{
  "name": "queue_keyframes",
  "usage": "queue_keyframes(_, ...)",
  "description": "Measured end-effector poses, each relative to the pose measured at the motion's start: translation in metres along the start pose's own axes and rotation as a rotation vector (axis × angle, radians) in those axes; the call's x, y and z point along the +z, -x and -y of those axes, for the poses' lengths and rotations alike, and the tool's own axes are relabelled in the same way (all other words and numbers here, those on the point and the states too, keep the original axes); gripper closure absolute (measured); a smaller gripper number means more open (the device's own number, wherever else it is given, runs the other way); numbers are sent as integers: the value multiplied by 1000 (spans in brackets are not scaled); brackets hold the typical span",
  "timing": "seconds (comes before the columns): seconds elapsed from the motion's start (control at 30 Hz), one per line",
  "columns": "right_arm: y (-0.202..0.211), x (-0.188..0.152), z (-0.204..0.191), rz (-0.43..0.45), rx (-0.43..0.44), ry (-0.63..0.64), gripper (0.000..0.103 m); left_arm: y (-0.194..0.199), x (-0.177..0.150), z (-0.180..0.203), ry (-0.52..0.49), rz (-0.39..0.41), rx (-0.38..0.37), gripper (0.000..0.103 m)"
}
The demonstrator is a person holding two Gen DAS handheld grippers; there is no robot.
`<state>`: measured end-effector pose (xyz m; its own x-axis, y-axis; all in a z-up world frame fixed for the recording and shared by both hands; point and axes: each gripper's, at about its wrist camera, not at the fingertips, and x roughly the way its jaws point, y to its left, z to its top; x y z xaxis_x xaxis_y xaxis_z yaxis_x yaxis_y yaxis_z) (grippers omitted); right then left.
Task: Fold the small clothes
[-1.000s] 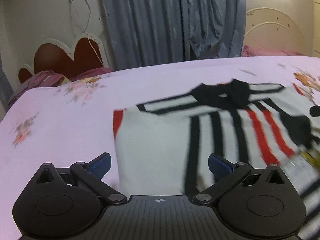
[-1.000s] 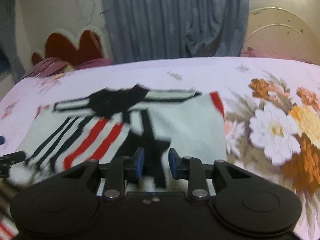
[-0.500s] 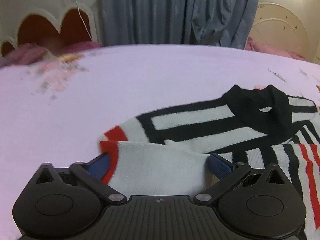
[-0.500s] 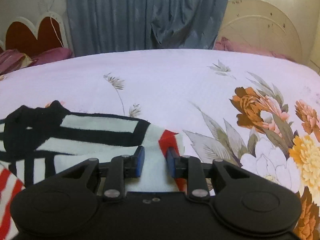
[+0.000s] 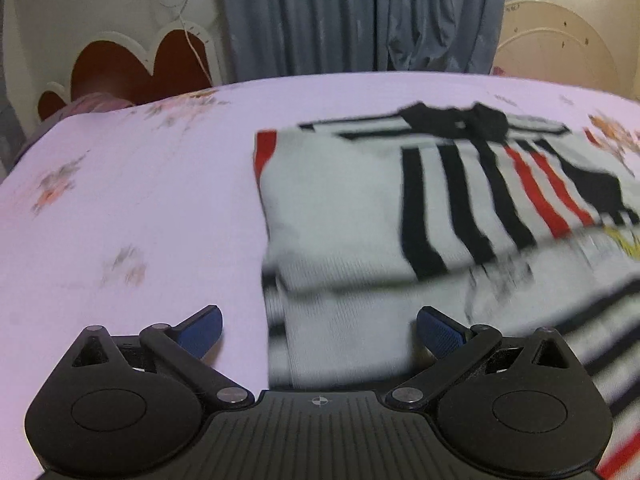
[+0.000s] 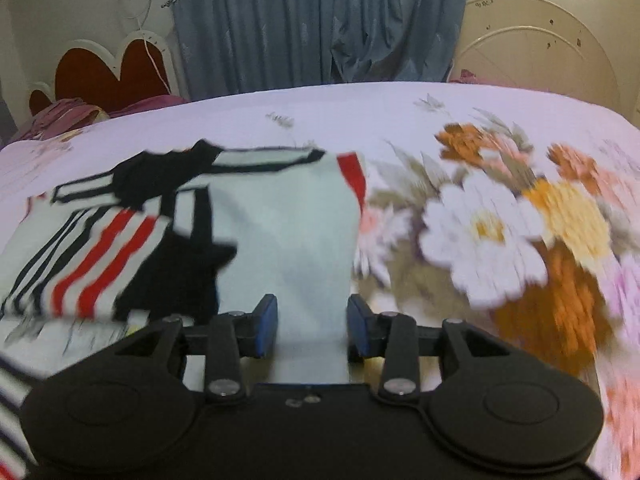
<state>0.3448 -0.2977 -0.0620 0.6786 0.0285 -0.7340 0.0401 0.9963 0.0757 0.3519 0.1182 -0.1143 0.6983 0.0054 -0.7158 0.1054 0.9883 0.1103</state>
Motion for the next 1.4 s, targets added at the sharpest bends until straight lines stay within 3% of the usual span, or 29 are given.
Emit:
queue_keyframes(0.23, 63, -53, -5, -5, 46, 19, 65, 62, -55, 19, 18, 0, 2, 0)
queue_keyframes(0.37, 92, -90, -1, -27, 60, 14, 53, 91, -89, 25, -5, -3, 30, 0)
queue_keyframes(0.5, 109, -123, 9, -74, 104, -54, 53, 117, -119, 17, 63, -23, 7, 1)
queue_keyframes(0.57, 117, -137, 19, -89, 146, -126, 53, 126, -136, 8, 130, -39, -39, 6)
queue_keyframes(0.7, 134, -163, 39, -94, 290, -275, 53, 143, -163, -13, 256, -24, -149, 7)
queue_keyframes(0.93, 134, -185, 45, -143, 520, -404, 53, 144, -178, -42, 444, -21, -439, 8)
queue_keyframes(1.07, 128, -180, 34, -158, 549, -385, 59, 132, -172, -41, 484, -20, -481, 9)
queue_keyframes(1.1, 128, -180, 34, -156, 550, -381, 61, 131, -170, -38, 475, -20, -480, 13)
queue_keyframes(1.13, 129, -180, 33, -156, 542, -374, 63, 131, -169, -35, 462, -21, -473, 24)
queue_keyframes(1.27, 125, -182, 38, -167, 535, -383, 80, 131, -168, -33, 459, -9, -443, 38)
queue_keyframes(1.33, 122, -183, 44, -170, 534, -392, 97, 130, -170, -36, 470, -15, -422, 97)
queue_keyframes(1.4, 125, -179, 46, -138, 543, -381, 98, 131, -170, -41, 519, 11, -449, 97)
